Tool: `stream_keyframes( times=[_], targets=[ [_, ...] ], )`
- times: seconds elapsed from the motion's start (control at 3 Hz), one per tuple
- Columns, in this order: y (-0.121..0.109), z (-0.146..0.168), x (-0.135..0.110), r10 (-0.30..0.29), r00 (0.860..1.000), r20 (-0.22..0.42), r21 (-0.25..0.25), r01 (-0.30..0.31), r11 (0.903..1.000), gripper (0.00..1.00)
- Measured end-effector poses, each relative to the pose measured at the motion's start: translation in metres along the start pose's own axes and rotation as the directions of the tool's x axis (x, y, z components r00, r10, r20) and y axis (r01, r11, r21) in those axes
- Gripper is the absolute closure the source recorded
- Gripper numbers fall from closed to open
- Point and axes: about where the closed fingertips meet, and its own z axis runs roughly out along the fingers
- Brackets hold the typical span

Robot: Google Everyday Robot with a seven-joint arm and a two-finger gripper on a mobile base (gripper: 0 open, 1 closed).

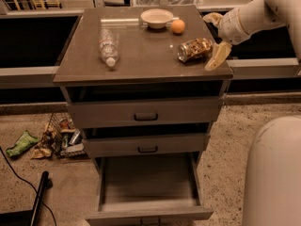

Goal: Place orange can into bottom drawer

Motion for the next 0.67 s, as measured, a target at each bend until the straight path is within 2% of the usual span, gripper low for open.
stream_keyframes(
  times=[0.67],
  targets=[
    [-0.017,0.027,0.007,0.033,0.998,0.044,0.025,-0.034,0.9991,0.0]
  ],
)
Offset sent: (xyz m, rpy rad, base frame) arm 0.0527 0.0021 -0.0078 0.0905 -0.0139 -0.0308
